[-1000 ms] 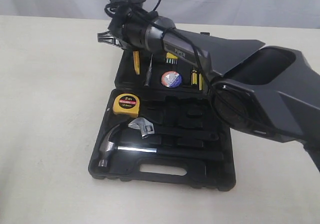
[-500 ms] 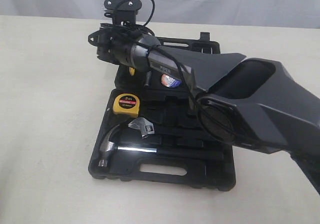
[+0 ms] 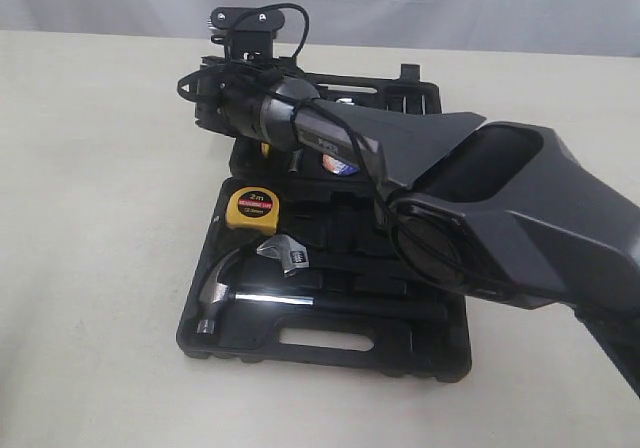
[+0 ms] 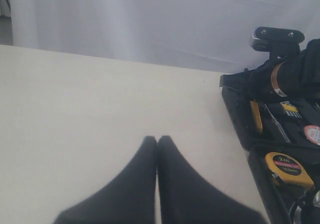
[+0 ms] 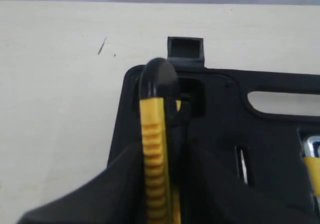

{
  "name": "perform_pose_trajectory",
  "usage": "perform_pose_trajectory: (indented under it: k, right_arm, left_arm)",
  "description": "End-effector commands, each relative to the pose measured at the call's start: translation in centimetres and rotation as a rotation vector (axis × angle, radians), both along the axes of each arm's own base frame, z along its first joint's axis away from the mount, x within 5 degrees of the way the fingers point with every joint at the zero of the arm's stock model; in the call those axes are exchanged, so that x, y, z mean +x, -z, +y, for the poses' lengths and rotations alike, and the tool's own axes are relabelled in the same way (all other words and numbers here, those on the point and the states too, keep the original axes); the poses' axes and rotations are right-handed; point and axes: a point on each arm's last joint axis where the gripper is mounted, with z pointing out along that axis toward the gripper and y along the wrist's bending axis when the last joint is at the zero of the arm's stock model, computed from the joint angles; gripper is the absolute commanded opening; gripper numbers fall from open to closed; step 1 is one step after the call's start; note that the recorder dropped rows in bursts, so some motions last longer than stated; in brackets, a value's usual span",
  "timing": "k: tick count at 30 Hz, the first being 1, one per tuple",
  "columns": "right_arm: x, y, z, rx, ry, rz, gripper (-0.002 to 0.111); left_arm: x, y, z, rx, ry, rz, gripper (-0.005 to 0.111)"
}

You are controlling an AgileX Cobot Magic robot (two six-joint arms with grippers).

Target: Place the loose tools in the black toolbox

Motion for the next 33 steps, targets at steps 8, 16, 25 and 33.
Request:
perform_pose_trajectory:
  k: [8, 16, 25, 33]
  right_arm:
    - [-0.1, -0.7, -0.8, -0.085, 0.034, 0.013, 0.05]
    - [-0.2, -7.2, -0.5, -0.026, -0.029, -0.118, 0.057]
    - [-0.9, -7.5, 0.0, -0.069, -0.102, -0.032, 0.0]
    - [-1.8, -5.5, 0.9, -0.027, -0.206, 0.168, -0.001]
  left_arm:
    - [0.0, -0.1, 0.0, 0.004, 0.005, -0.001, 0.0]
    - [0.0, -0.1, 0.0, 0.004, 0.005, -0.001, 0.0]
    - [0.0, -0.1, 0.0, 0.004, 0.005, -0.001, 0.0]
    - [0.0, -0.1, 0.0, 0.004, 0.005, -0.001, 0.0]
